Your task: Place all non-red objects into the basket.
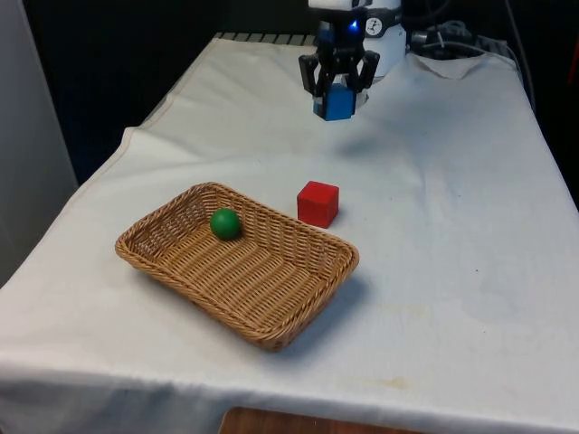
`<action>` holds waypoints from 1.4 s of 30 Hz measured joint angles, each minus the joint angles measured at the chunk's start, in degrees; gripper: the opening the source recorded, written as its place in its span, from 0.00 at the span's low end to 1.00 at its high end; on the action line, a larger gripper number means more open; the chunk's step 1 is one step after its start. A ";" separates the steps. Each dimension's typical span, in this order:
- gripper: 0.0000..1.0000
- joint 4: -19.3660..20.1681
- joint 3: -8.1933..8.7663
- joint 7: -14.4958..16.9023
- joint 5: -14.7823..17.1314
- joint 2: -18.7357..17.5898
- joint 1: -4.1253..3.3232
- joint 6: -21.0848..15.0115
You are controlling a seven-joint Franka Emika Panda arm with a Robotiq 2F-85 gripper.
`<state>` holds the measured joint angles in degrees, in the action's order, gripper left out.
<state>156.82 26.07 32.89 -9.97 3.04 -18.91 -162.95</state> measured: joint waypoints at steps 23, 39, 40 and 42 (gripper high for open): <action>0.02 -6.65 -3.38 4.41 6.59 -0.06 -0.17 2.69; 0.02 -11.75 -4.64 13.64 16.33 -1.43 -0.17 4.35; 0.02 -12.72 -4.81 14.44 17.48 -2.01 -0.23 4.35; 0.02 -13.81 -4.93 15.07 18.62 -2.81 -0.23 4.41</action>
<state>143.01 21.14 47.96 8.65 0.23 -19.14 -158.54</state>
